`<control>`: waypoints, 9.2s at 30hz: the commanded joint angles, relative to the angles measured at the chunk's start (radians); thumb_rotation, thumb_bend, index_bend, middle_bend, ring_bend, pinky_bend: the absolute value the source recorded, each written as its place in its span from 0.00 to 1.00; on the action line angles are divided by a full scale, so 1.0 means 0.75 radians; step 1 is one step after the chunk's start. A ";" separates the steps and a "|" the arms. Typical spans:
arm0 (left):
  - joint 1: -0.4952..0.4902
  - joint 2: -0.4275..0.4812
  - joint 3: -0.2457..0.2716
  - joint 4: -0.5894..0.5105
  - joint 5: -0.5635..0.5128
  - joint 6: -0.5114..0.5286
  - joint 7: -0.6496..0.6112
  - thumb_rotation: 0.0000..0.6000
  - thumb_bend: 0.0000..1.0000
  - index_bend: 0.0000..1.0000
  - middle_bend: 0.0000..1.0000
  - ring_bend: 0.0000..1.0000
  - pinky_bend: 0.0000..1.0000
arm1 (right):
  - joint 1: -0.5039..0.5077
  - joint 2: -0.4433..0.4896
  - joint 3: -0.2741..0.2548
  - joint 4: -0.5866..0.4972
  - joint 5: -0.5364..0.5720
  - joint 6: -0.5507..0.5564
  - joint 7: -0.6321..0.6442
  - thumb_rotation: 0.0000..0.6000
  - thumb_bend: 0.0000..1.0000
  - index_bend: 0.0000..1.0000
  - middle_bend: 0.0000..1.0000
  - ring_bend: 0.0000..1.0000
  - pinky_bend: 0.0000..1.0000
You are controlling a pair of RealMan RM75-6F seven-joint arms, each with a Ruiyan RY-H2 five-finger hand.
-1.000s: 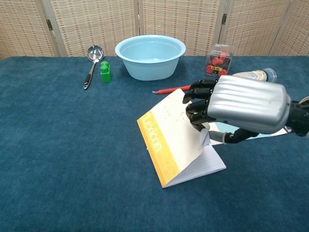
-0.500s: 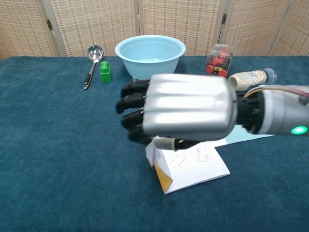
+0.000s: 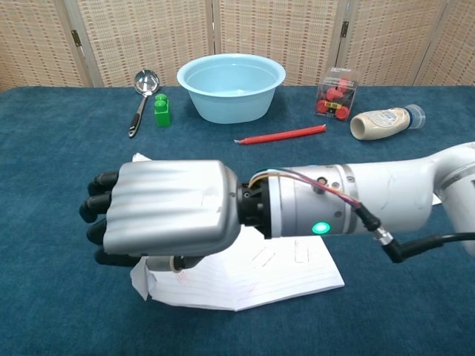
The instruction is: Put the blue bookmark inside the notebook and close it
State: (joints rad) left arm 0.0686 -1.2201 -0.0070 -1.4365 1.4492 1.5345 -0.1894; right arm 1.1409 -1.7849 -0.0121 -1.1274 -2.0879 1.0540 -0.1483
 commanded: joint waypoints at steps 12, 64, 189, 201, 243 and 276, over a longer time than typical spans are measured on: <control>0.001 0.005 0.000 -0.012 0.010 -0.002 0.009 1.00 0.24 0.10 0.05 0.10 0.17 | -0.084 0.056 0.099 -0.186 0.235 -0.044 -0.198 1.00 0.05 0.00 0.00 0.00 0.04; -0.036 0.001 0.009 -0.052 0.029 -0.041 0.066 1.00 0.24 0.10 0.05 0.10 0.17 | -0.259 0.097 0.144 0.068 0.862 -0.433 -0.073 1.00 0.67 0.18 0.31 0.22 0.27; -0.060 0.024 0.020 -0.121 0.024 -0.073 0.134 1.00 0.24 0.10 0.04 0.10 0.17 | -0.437 0.597 -0.026 -0.314 0.478 -0.166 -0.175 1.00 0.26 0.31 0.17 0.06 0.16; -0.052 0.026 0.023 -0.120 0.017 -0.071 0.131 1.00 0.24 0.10 0.04 0.10 0.17 | -0.232 0.489 -0.139 -0.198 0.115 -0.158 -0.088 1.00 0.26 0.32 0.17 0.06 0.14; -0.034 0.024 0.024 -0.109 -0.008 -0.079 0.131 1.00 0.24 0.10 0.04 0.09 0.17 | -0.006 0.127 -0.311 0.414 -0.094 0.117 0.185 1.00 0.21 0.33 0.17 0.06 0.02; -0.030 0.020 0.022 -0.105 -0.004 -0.075 0.130 1.00 0.24 0.10 0.04 0.10 0.17 | -0.018 0.153 -0.322 0.364 -0.022 0.141 0.118 1.00 0.19 0.12 0.10 0.03 0.00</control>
State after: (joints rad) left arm 0.0461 -1.2053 0.0097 -1.5149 1.4458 1.4781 -0.0918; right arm 1.1304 -1.6741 -0.2563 -0.8494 -2.1091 1.1593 -0.0565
